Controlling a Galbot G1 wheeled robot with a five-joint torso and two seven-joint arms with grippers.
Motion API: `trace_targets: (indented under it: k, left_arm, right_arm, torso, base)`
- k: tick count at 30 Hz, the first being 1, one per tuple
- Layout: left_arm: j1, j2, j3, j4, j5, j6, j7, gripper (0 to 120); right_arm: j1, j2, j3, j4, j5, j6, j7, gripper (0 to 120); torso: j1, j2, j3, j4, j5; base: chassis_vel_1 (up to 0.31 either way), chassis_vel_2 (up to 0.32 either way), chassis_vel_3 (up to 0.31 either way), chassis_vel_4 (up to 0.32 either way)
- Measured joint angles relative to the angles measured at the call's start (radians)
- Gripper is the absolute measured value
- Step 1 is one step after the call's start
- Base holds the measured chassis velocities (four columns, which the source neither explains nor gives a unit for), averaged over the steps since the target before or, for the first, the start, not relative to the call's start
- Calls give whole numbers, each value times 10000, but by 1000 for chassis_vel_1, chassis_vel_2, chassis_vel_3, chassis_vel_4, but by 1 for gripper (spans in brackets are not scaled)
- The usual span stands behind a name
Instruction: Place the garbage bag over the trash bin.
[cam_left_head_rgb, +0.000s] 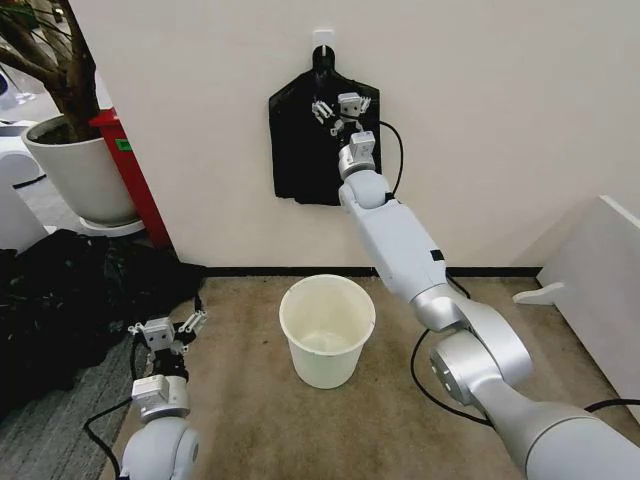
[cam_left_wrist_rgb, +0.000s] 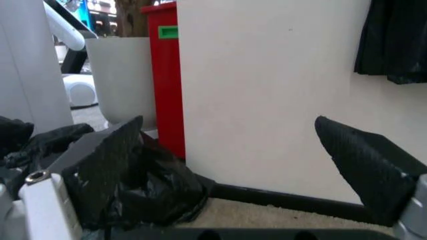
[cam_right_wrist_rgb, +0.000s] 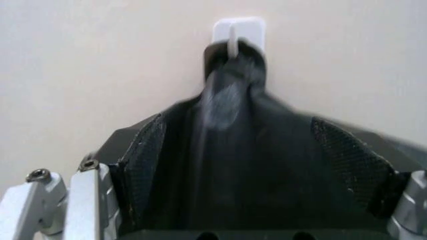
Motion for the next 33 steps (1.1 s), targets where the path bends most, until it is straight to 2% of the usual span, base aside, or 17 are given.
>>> trace_targets:
  k: [5,7,9,13,19,21,25,28,30,33]
  left_arm:
    - [26,-31,30,-56,-158,-17,-34,100]
    - [54,-69,64,-155,-261,-60,-35,100]
    - [82,-65,47,-231,-395,-171,-35,100]
    - [168,-10,1,-337,-637,-327,-34,100]
    - [322,65,93,-691,-904,-575,3,100]
    - [118,-9,198,-636,-890,-551,65,100]
    - [190,-302,229,-372,-515,-749,192,100]
    - [981,-953,44,-510,-227,-1478,216,100]
    - [1437,-1162,-39,-686,-103,-2044,134,100]
    - [1452,-1276,-36,-701,-98,-2147,166,100]
  right_arm:
    - [-452,-4,-174,262,15,14,15,86]
    - [-668,-4,-377,542,133,43,48,94]
    - [-831,-3,-578,871,348,127,108,97]
    - [-964,-3,-843,1401,768,255,210,98]
    - [-1010,0,-1080,1983,1137,1007,380,98]
    - [-953,0,-1091,1917,1258,1023,493,98]
    - [-802,-1,-1110,1655,1225,793,638,98]
    - [-734,-3,-1103,1478,824,367,1037,98]
    - [-698,7,-935,1363,503,221,1329,97]
    - [-572,9,-738,994,342,198,1332,97]
  torso:
    - [0,0,0,-3,0]
    - [0,0,0,-3,0]
    - [0,0,0,-2,0]
    - [0,0,0,-3,0]
    - [0,0,-1,4,1]
    - [0,0,0,-4,1]
    - [0,0,0,-9,-2]
    - [0,0,2,0,-2]
    - [-1,1,-1,6,12]
    - [-1,1,-2,7,5]
  base:
    - [0,0,0,0]
    - [0,0,0,0]
    - [0,0,0,0]
    - [0,0,0,0]
    - [0,0,0,0]
    - [0,0,0,0]
    - [0,0,0,0]
    - [0,0,0,0]
    - [0,0,0,0]
    - [0,0,0,0]
